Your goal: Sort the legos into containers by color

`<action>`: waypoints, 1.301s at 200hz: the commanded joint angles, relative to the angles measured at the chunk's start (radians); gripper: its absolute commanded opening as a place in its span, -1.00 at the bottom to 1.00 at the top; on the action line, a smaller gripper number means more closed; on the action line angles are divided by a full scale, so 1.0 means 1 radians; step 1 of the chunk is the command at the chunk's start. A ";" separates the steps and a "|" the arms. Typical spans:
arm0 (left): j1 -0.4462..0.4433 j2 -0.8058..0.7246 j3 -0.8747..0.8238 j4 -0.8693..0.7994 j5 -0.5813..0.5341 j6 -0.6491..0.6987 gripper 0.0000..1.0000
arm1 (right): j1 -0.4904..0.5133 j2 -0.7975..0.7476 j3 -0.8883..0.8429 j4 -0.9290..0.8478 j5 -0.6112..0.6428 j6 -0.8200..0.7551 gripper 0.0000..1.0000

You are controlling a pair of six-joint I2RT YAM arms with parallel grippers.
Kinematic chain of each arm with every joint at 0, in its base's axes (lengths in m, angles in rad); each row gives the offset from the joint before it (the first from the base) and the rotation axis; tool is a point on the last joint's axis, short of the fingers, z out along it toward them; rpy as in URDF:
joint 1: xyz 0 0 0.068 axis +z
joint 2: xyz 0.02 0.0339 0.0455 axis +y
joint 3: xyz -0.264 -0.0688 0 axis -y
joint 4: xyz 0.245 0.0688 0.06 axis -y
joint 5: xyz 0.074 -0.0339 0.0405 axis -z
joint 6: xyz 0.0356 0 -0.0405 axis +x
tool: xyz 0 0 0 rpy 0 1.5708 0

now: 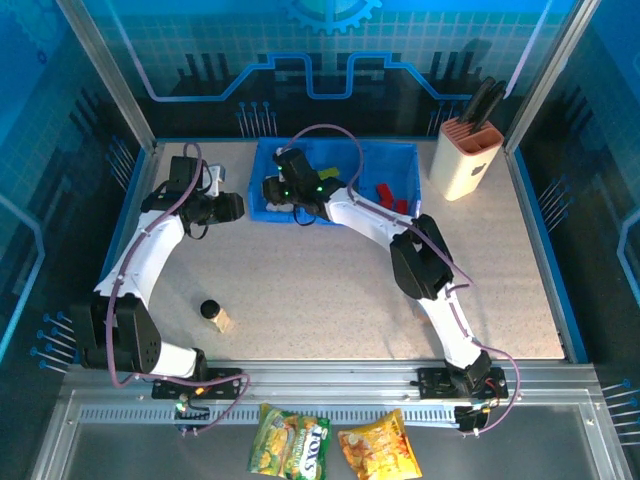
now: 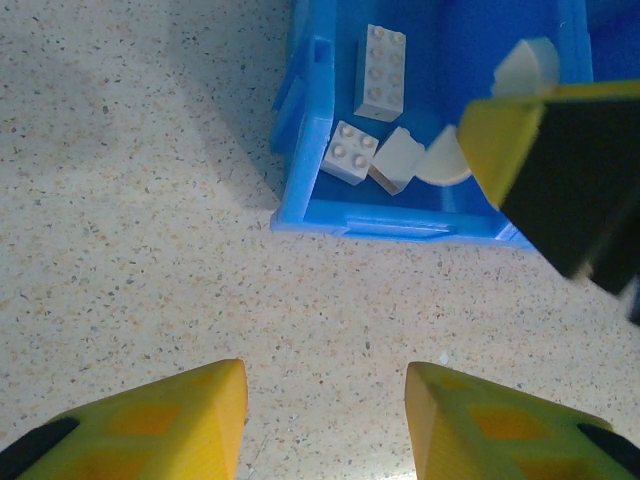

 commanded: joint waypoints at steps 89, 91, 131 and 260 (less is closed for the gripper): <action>0.014 -0.033 -0.014 0.009 0.008 -0.006 -0.07 | -0.031 0.263 0.315 -0.149 0.004 0.055 -0.48; 0.014 -0.033 -0.014 0.009 0.008 -0.007 -0.07 | -0.032 0.266 0.317 -0.150 0.002 0.055 -0.47; 0.014 -0.029 -0.014 0.012 0.015 -0.010 -0.07 | -0.031 0.262 0.344 -0.159 0.008 0.030 -0.15; 0.014 -0.049 -0.019 0.016 -0.018 -0.032 0.21 | -0.025 -0.147 0.070 -0.250 0.064 -0.194 0.33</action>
